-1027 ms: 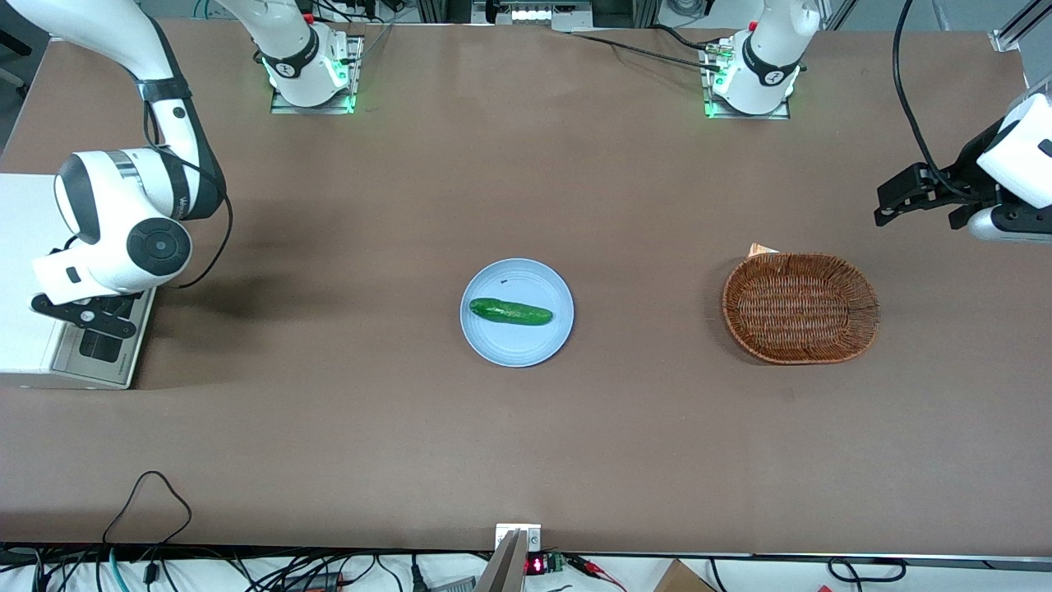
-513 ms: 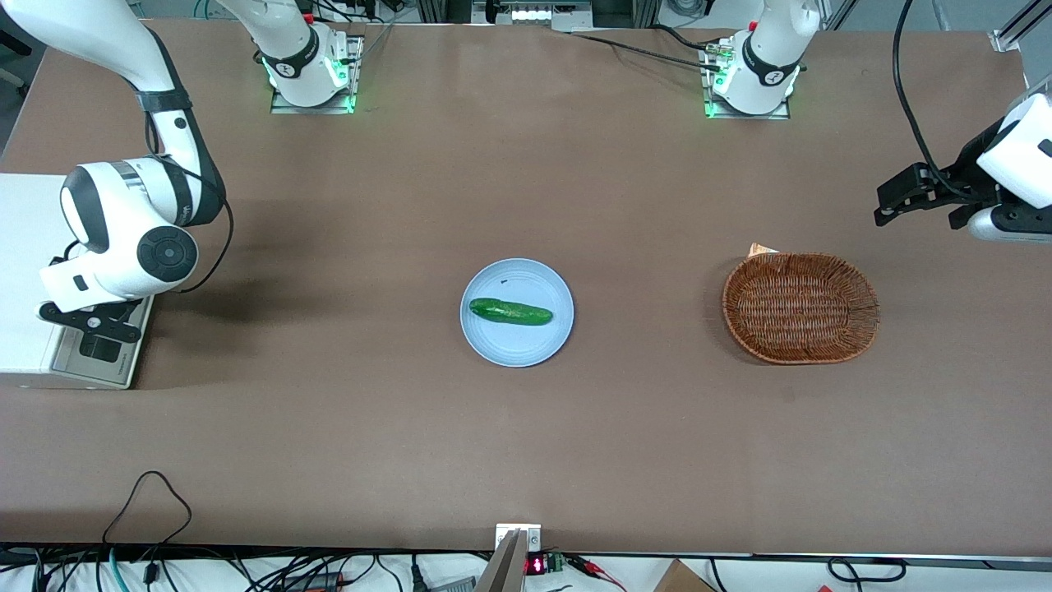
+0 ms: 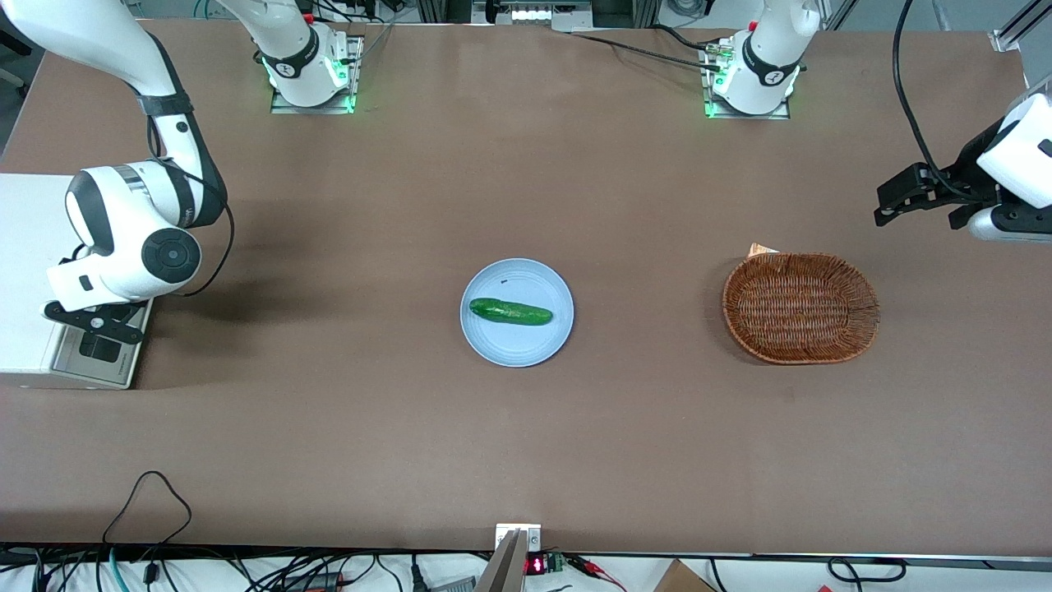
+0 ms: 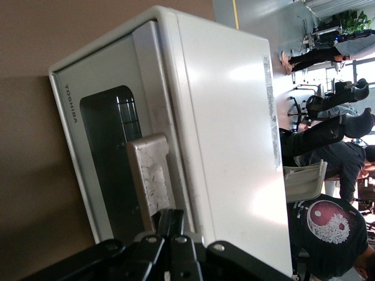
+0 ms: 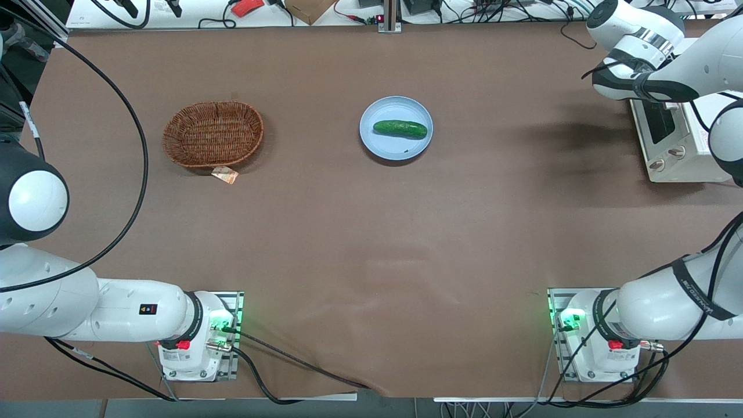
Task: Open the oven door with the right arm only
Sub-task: 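Hook the door handle with the right gripper and pull it outward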
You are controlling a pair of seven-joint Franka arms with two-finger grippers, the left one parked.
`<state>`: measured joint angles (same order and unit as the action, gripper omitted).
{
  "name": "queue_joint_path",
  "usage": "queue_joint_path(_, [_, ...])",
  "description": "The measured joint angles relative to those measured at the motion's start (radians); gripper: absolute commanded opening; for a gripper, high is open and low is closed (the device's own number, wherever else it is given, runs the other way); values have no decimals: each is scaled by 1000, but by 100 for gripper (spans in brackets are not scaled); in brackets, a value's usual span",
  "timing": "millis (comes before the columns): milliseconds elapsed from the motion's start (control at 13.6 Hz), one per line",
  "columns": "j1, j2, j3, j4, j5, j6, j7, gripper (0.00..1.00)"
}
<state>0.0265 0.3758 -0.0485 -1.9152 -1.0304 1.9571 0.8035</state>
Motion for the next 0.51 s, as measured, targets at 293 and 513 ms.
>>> queue_joint_path(293, [1, -5, 9, -2, 34, 14, 6, 2])
queue_joint_path(513, [3, -6, 30, -3, 72, 23, 7, 2])
